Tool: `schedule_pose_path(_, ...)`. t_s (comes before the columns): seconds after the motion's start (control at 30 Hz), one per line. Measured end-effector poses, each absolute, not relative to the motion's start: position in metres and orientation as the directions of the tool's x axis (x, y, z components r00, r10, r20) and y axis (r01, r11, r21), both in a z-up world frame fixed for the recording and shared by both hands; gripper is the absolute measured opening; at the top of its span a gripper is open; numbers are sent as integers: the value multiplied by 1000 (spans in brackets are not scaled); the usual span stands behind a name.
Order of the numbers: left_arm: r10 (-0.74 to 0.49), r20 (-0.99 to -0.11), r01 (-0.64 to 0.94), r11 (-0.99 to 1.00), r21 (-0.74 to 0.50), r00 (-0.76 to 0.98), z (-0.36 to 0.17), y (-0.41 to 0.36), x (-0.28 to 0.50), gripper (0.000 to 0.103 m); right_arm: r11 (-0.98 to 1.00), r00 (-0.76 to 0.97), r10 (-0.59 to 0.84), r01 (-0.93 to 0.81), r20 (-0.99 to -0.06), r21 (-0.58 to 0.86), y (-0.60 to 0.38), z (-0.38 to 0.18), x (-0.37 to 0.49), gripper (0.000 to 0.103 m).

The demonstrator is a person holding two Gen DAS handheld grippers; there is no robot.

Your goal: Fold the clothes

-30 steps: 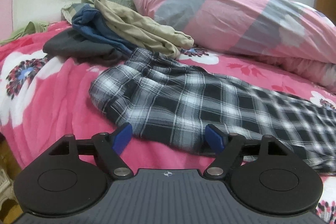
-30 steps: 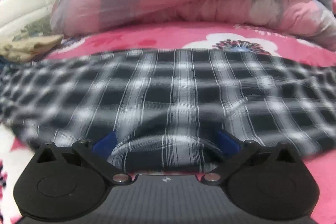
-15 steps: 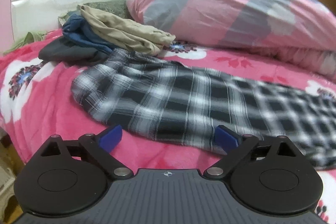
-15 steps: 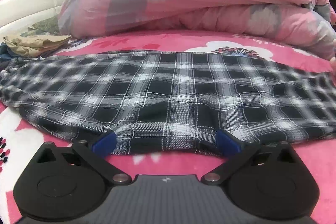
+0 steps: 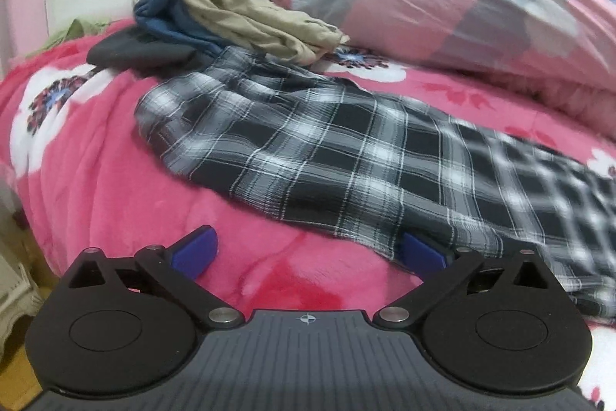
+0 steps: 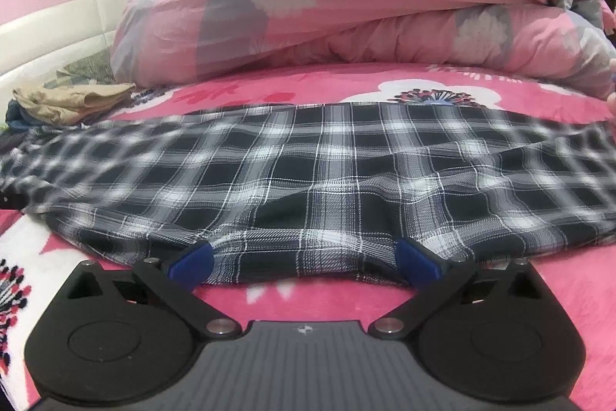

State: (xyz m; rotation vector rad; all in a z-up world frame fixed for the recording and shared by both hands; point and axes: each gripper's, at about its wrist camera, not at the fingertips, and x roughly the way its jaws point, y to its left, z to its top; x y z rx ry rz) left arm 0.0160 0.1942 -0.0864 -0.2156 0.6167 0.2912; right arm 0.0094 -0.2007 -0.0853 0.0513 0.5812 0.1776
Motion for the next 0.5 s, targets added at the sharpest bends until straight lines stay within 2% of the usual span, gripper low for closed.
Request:
schedule_pose_path(0.13,247,-553,-392,906,-159,795,-83,202,6,103,986,821,167,-149,-547,77,-197,-86,10,103)
schedule_pose_path(0.33,334,-449,-502,798,-334,829,-74,237,-15,102,987,820,159,-148,-550,65,-195,-87,10,103)
schedule_pose_path(0.43,295,-466,-503,754,-422,834,-76,264,-11,96,988,820,153,-147,-552,55,-194,-87,10,103)
schedule_pose_path(0.5,268,-459,-491,725,-482,847,-78,280,-9,85,988,819,153,-147,-552,54,-194,-87,11,103)
